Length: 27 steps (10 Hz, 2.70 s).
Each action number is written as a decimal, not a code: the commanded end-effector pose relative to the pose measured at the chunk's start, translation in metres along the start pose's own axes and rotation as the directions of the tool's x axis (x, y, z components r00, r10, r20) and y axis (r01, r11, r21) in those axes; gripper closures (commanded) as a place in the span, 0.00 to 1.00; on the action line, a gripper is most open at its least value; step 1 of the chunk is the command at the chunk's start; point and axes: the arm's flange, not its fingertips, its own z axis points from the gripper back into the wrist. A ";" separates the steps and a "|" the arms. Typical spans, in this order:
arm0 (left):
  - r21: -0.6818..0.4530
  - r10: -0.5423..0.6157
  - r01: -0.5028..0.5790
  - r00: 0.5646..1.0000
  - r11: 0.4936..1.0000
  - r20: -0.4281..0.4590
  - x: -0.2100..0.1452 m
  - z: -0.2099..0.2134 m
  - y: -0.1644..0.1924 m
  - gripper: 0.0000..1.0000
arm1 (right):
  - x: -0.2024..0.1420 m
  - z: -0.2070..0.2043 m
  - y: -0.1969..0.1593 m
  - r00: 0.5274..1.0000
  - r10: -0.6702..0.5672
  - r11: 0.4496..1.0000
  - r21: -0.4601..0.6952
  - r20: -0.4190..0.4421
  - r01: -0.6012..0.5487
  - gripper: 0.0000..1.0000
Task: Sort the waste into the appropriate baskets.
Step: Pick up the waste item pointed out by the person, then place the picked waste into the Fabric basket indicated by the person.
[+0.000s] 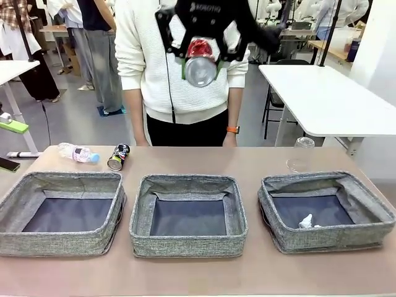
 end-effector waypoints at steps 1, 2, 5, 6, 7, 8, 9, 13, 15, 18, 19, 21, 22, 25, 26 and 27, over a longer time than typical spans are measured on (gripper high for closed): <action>-0.009 0.007 -0.007 1.000 1.000 0.001 -0.001 0.001 -0.001 0.00 | 0.003 0.018 0.000 0.999 -0.033 0.999 0.011 -0.023 0.034 0.49; -0.009 0.007 -0.007 1.000 1.000 0.001 -0.001 0.001 -0.001 0.00 | 0.000 0.020 -0.003 0.999 -0.031 0.999 0.037 -0.013 0.032 0.49; -0.009 0.007 -0.007 1.000 1.000 0.001 -0.001 0.001 -0.001 0.00 | 0.007 0.007 -0.004 1.000 -0.007 1.000 -0.004 -0.020 0.007 0.49; -0.009 0.007 -0.007 1.000 1.000 0.001 -0.001 0.001 -0.001 0.00 | 0.007 0.007 -0.004 1.000 -0.007 1.000 -0.004 -0.020 0.007 0.49; -0.009 0.007 -0.007 1.000 1.000 0.001 -0.001 0.001 -0.001 0.00 | 0.007 0.007 -0.004 1.000 -0.007 1.000 -0.004 -0.020 0.007 0.49; -0.009 0.007 -0.007 1.000 1.000 0.001 -0.001 0.001 -0.001 0.00 | 0.007 0.007 -0.004 1.000 -0.007 1.000 -0.004 -0.020 0.007 0.49; -0.009 0.007 -0.007 1.000 1.000 0.001 -0.001 0.001 -0.001 0.00 | 0.007 0.007 -0.004 1.000 -0.007 1.000 -0.004 -0.020 0.007 0.49; -0.009 0.007 -0.007 1.000 1.000 0.001 -0.001 0.001 -0.001 0.00 | 0.007 0.007 -0.004 1.000 -0.007 1.000 -0.004 -0.020 0.007 0.49; -0.009 0.007 -0.007 1.000 1.000 0.001 -0.001 0.001 -0.001 0.00 | 0.007 0.007 -0.004 1.000 -0.007 1.000 -0.004 -0.020 0.007 0.49; -0.009 0.007 -0.007 1.000 1.000 0.001 -0.001 0.001 -0.001 0.00 | 0.007 0.007 -0.004 1.000 -0.007 1.000 -0.004 -0.020 0.007 0.49; -0.009 0.007 -0.007 1.000 1.000 0.001 -0.001 0.001 -0.001 0.00 | 0.007 0.007 -0.004 1.000 -0.007 1.000 -0.004 -0.020 0.007 0.49; -0.009 0.007 -0.007 1.000 1.000 0.001 -0.001 0.001 -0.001 0.00 | 0.007 0.007 -0.004 1.000 -0.007 1.000 -0.004 -0.020 0.007 0.49; -0.009 0.007 -0.007 1.000 1.000 0.001 -0.001 0.001 -0.001 0.00 | 0.007 0.007 -0.004 1.000 -0.007 1.000 -0.004 -0.020 0.007 0.49; -0.009 0.007 -0.007 1.000 1.000 0.001 -0.001 0.001 -0.001 0.00 | 0.007 0.007 -0.004 1.000 -0.007 1.000 -0.004 -0.020 0.007 0.49; -0.009 0.007 -0.007 1.000 1.000 0.001 -0.001 0.001 -0.001 0.00 | 0.007 0.007 -0.004 1.000 -0.007 1.000 -0.004 -0.020 0.007 0.49; -0.009 0.007 -0.007 1.000 1.000 0.001 -0.001 0.001 -0.001 0.00 | 0.007 0.007 -0.004 1.000 -0.007 1.000 -0.004 -0.020 0.007 0.49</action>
